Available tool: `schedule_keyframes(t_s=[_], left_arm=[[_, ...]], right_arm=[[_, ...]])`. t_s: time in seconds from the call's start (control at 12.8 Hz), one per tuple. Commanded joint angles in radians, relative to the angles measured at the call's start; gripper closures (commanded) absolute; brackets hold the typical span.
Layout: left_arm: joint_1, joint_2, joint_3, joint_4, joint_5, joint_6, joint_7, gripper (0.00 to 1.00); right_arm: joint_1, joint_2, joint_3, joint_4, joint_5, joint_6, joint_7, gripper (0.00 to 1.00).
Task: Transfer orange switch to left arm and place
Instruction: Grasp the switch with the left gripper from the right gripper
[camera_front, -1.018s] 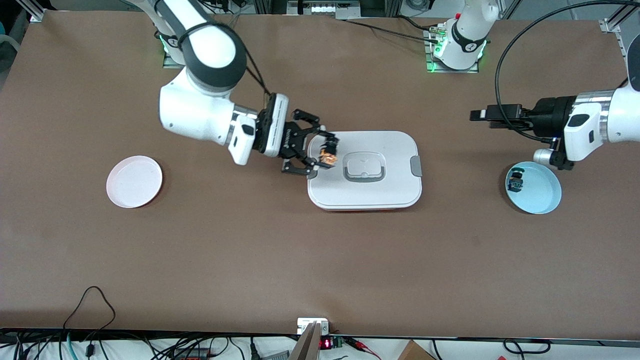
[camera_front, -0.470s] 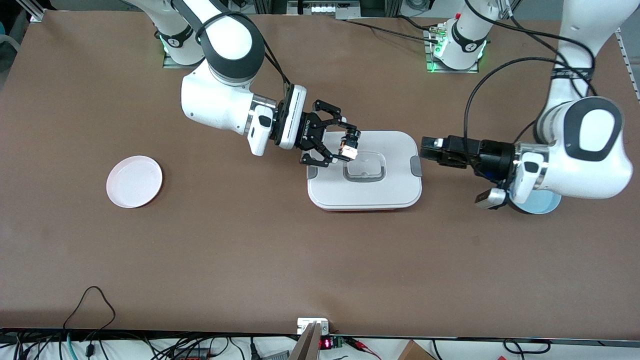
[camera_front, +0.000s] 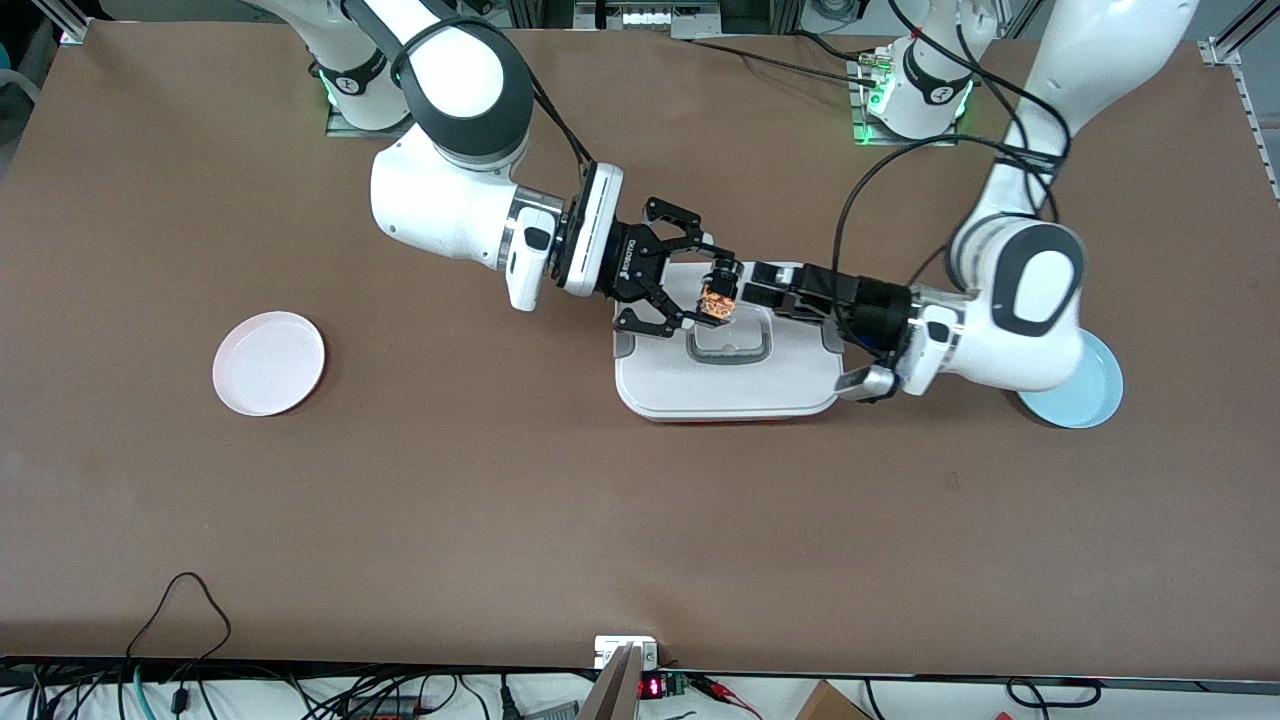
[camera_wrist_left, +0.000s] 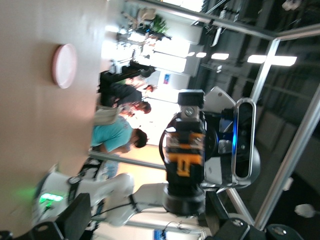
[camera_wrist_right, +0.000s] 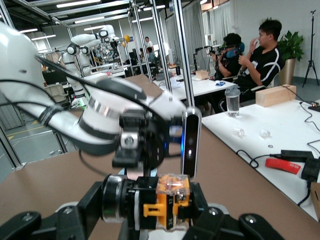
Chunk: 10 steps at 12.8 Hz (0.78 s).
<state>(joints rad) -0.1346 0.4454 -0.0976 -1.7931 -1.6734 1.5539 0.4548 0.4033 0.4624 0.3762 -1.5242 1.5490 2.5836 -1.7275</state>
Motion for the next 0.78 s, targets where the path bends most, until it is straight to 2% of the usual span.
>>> schedule_keyframes(t_s=[0.0,0.16,0.24,0.39,0.47,0.63,0.71], left_arm=[[-0.008,-0.004,-0.013,-0.031,-0.104,0.021,0.028,0.05],[-0.013,0.016,-0.016,-0.023,-0.188,0.021,0.030,0.10],[-0.019,0.016,-0.014,-0.019,-0.198,0.028,0.030,0.18],[-0.026,0.016,-0.014,-0.019,-0.198,0.040,0.031,0.37],[-0.023,0.015,-0.014,-0.019,-0.195,0.038,0.034,0.52],[-0.022,0.009,-0.014,-0.023,-0.189,0.038,0.035,0.72],[-0.020,0.009,-0.014,-0.022,-0.186,0.038,0.033,0.86]], right_arm=[[0.020,0.021,-0.005,0.047,0.068,0.015,-0.043,1.00],[0.025,0.021,-0.005,0.049,0.071,0.020,-0.043,1.00],[0.025,0.021,-0.005,0.047,0.071,0.020,-0.043,1.00],[0.025,0.021,-0.005,0.049,0.075,0.021,-0.043,1.00],[0.025,0.021,-0.005,0.047,0.085,0.021,-0.043,1.00],[0.025,0.021,-0.005,0.047,0.086,0.021,-0.043,1.00],[0.025,0.021,-0.005,0.047,0.086,0.021,-0.043,1.00]])
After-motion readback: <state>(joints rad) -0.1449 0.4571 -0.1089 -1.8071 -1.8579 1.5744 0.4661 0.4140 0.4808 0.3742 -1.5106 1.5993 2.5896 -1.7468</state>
